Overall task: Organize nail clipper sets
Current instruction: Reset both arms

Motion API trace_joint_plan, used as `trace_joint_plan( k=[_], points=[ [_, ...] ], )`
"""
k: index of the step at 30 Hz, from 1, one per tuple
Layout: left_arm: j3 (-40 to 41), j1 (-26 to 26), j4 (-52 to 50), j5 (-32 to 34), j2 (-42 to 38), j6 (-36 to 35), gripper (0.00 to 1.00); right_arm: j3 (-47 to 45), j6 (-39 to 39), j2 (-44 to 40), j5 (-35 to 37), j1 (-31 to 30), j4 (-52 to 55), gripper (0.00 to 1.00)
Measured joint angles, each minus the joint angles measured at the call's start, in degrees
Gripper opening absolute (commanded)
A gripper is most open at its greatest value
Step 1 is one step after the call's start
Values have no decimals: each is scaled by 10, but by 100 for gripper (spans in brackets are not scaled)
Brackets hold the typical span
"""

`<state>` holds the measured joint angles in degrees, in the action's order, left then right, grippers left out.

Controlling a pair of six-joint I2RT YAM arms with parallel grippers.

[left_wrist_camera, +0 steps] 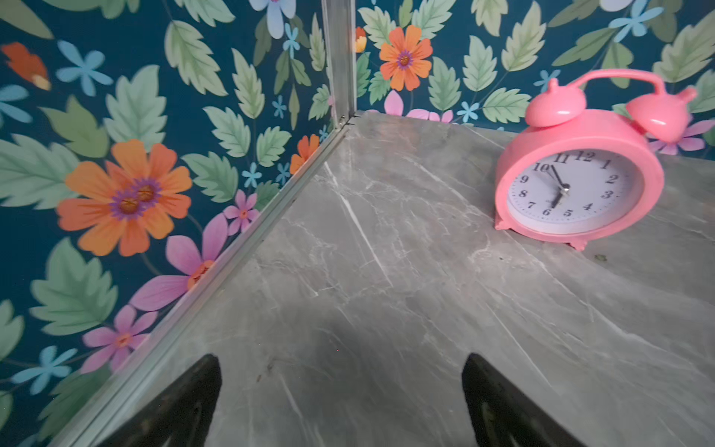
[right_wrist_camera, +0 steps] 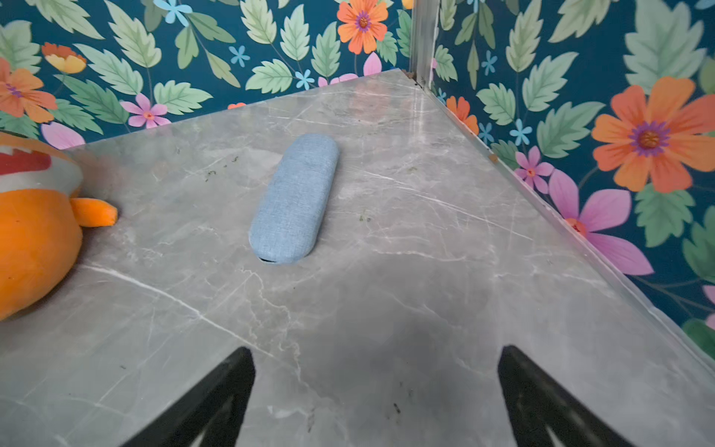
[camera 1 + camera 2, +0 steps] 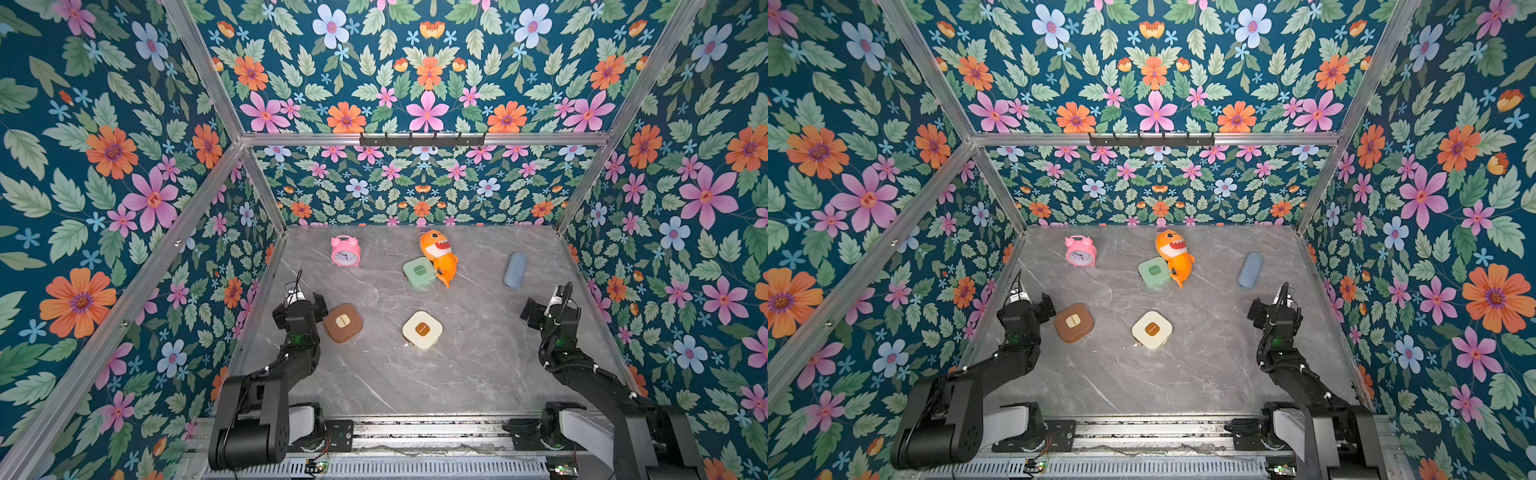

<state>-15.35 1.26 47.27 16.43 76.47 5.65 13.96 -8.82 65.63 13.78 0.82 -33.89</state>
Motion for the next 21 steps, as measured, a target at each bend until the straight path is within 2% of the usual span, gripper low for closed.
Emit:
trace_joint_plan(
  k=[7, 9, 11, 21],
  points=[
    [28, -6, 200, -46, 136, -2, 99, -16, 26, 170, -37, -5, -183, 100],
    [24, -10, 207, -57, 150, -10, 99, 17, 32, 173, -58, -10, -162, 100],
    [3, -16, 219, -57, 153, -14, 99, 30, 32, 174, -66, -1, -190, 99],
    [-5, -24, 225, -57, 155, -26, 100, 32, 32, 176, -78, 2, -176, 99]
  ],
)
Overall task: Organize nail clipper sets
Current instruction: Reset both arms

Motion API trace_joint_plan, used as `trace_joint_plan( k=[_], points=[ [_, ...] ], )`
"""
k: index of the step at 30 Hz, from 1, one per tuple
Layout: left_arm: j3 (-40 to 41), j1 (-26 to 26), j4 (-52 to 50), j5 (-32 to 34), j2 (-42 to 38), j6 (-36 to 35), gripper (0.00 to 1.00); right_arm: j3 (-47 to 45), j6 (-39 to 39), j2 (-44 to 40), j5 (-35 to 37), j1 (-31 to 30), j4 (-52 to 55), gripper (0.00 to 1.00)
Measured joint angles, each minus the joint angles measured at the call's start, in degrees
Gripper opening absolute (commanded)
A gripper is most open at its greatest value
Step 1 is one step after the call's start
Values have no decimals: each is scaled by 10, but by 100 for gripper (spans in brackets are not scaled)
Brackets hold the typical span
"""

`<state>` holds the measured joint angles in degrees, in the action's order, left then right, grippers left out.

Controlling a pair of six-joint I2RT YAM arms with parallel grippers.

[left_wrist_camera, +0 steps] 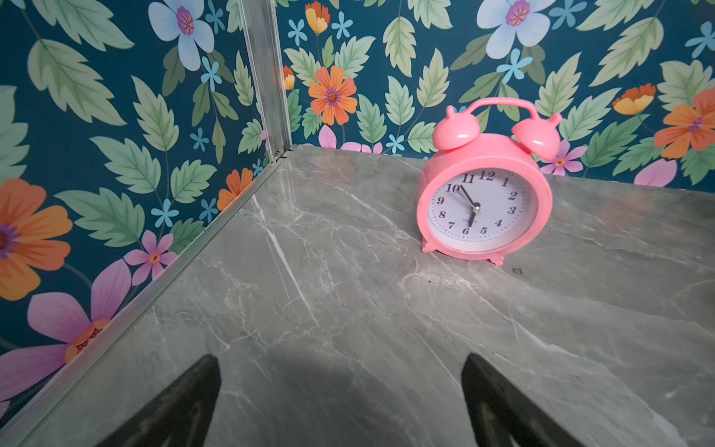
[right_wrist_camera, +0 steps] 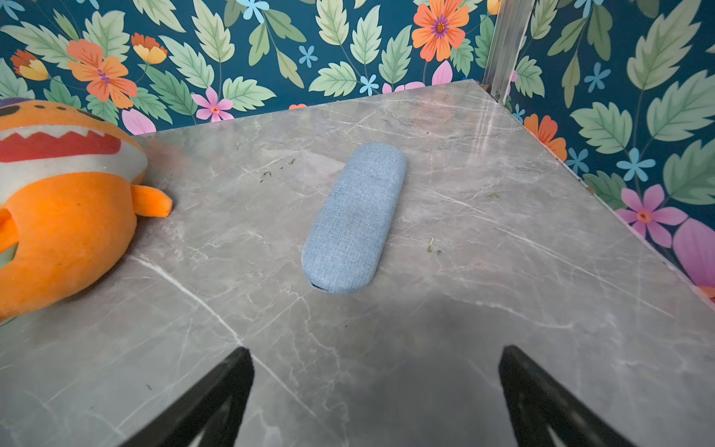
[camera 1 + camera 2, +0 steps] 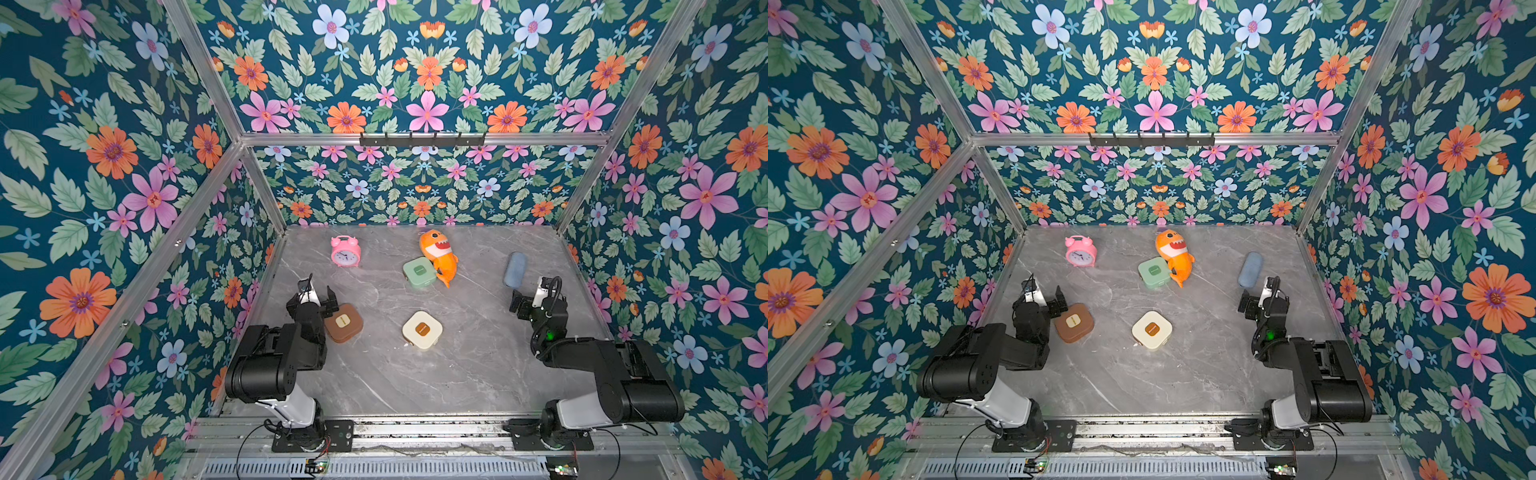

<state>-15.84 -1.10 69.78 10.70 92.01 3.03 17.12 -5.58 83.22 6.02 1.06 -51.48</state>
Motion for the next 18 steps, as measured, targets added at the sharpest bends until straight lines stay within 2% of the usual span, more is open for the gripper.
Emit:
trace_joint_plan(
  k=[18],
  points=[
    [-2, -10, -2, 15, 1, -6, 100, 2, 2, 1, -5, 0, 0, 99]
  ],
)
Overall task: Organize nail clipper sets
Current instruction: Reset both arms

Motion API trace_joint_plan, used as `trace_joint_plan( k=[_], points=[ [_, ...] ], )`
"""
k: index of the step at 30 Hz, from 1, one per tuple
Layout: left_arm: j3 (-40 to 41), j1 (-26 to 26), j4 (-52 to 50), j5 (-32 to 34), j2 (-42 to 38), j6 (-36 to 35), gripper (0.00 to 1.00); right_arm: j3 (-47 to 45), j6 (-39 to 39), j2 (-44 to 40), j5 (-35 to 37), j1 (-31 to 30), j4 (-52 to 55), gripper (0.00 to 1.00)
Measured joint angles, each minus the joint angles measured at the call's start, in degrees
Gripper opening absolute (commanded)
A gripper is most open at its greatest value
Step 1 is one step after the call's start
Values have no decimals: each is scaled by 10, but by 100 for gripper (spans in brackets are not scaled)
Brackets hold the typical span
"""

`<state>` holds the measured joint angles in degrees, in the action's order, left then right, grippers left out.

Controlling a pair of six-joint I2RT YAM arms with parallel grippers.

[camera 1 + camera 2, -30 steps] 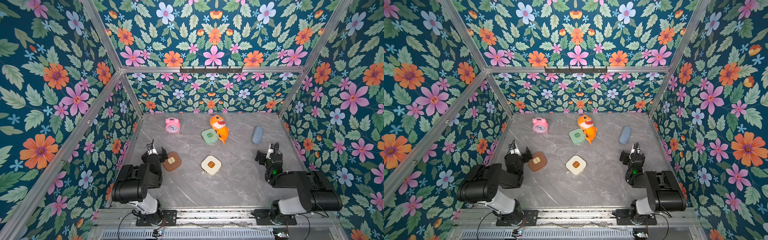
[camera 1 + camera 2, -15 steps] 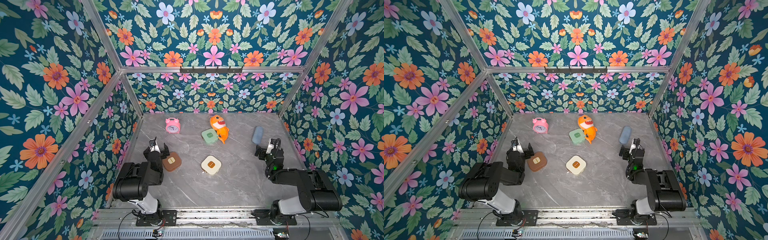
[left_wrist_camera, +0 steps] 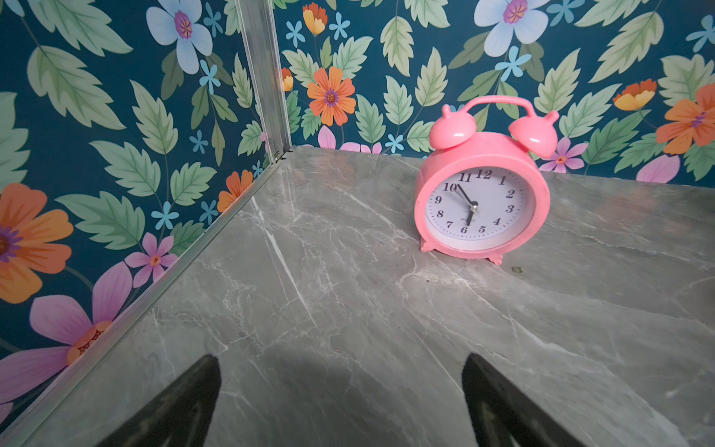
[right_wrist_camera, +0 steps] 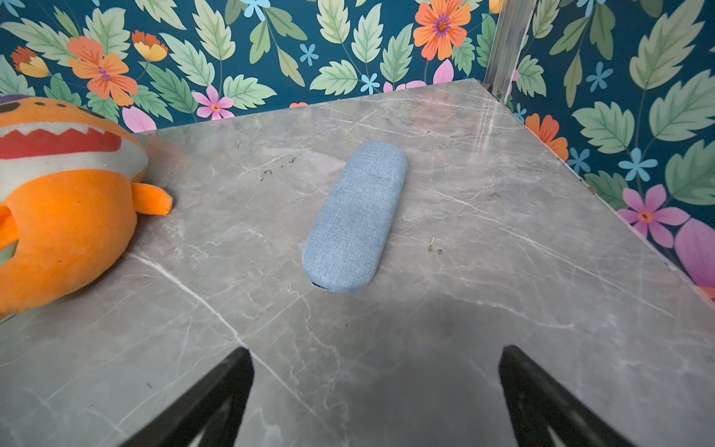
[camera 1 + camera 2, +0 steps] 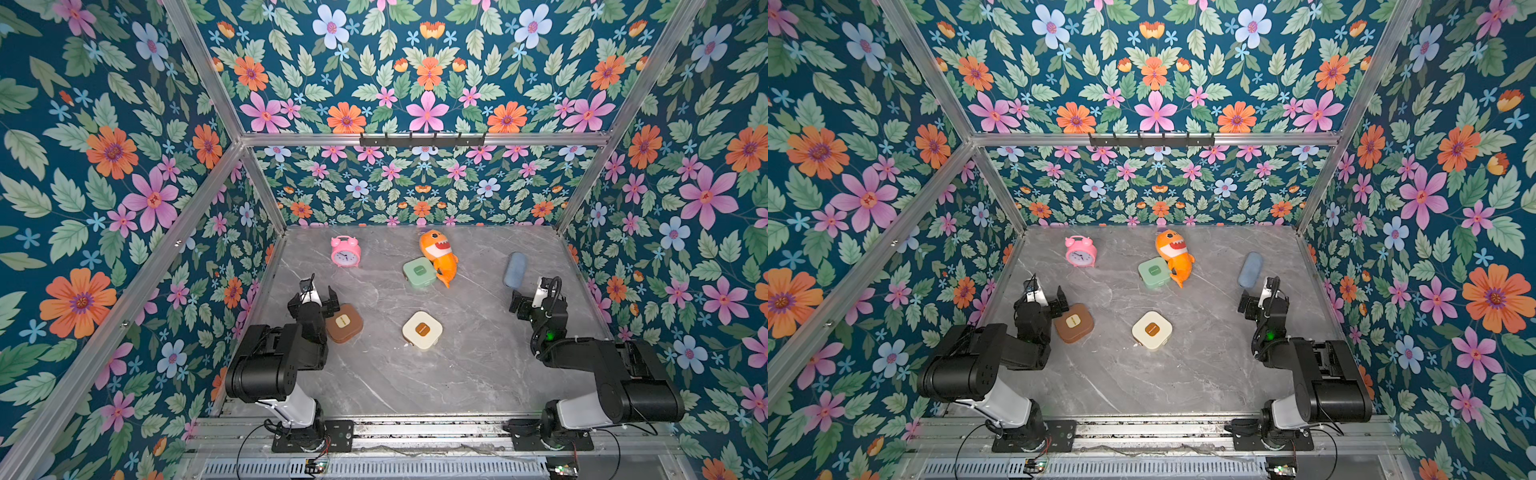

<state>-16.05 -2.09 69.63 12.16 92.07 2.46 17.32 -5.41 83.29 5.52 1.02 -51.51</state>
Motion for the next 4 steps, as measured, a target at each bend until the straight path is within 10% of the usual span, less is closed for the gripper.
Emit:
trace_joint_plan(
  k=[4],
  points=[
    [-1, 0, 0, 0, 0, 0, 100, 1, 0, 0, -4, 0, 1, 100]
  ],
)
